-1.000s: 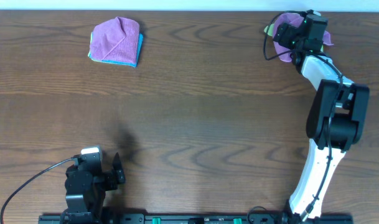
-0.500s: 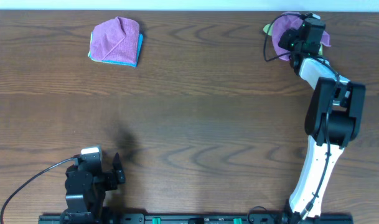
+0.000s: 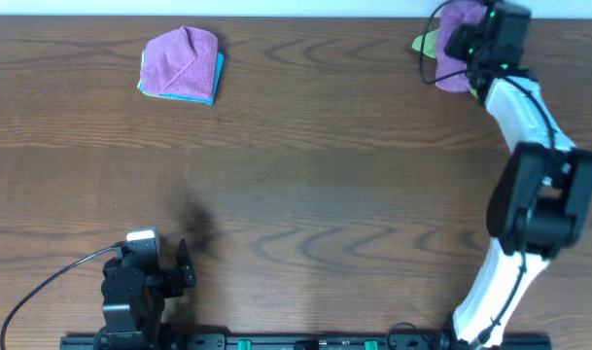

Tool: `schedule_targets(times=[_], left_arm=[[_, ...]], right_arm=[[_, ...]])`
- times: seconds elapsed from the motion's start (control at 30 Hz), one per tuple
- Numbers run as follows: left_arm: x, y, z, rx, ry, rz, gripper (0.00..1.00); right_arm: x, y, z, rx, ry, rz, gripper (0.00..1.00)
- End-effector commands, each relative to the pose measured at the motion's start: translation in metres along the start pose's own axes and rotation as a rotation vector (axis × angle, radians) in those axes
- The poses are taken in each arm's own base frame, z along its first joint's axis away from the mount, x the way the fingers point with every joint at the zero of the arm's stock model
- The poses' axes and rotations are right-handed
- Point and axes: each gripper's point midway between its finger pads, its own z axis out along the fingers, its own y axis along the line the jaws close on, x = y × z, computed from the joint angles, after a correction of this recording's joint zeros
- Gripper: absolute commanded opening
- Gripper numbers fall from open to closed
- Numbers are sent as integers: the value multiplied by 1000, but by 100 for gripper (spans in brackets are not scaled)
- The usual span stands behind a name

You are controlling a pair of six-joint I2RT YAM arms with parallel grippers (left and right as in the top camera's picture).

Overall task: Fold the cloth
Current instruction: 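Drag the purple cloth toward the table center with the right gripper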

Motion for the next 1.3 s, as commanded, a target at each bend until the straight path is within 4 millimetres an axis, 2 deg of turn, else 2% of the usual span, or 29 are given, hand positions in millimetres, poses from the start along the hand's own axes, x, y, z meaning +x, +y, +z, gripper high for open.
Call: schedule_targets(times=[0.0,0.2,0.37,0.5,0.6,0.73,0.9,1.07,1.13,1.17,1.27], left_arm=[[-1,1,0,-5,-5,-2,95],[-1,1,0,-5,-5,-2,95],[-1,1,0,-5,-5,-2,95],[-1,1,0,-5,-5,-2,95],[-1,1,0,-5,-5,-2,95],[-1,1,0,-5,-5,-2,95],[-1,1,0,-5,-5,-2,95],[-1,1,0,-5,-5,-2,95],[-1,1,0,-5,-5,-2,95],[-1,1,0,-6,-6,-2,95],[-1,1,0,-6,-6,-2,95]], right_arm=[[-30,27,-34,-37,-38,-80,1],[-39,43,-81,-41,2,-121,1],[-21,50,-122,-29,123,-117,1],[4,55,-155,-18,249,-74,1],[20,69,-186,-27,324,-92,1],[45,90,-228,-63,419,-193,1],[83,106,-280,-108,539,-331,1],[120,99,-323,-143,565,-363,1],[136,98,-341,-181,556,-364,1],[150,98,-356,-229,541,-364,1],[172,100,-377,-305,527,-362,1]])
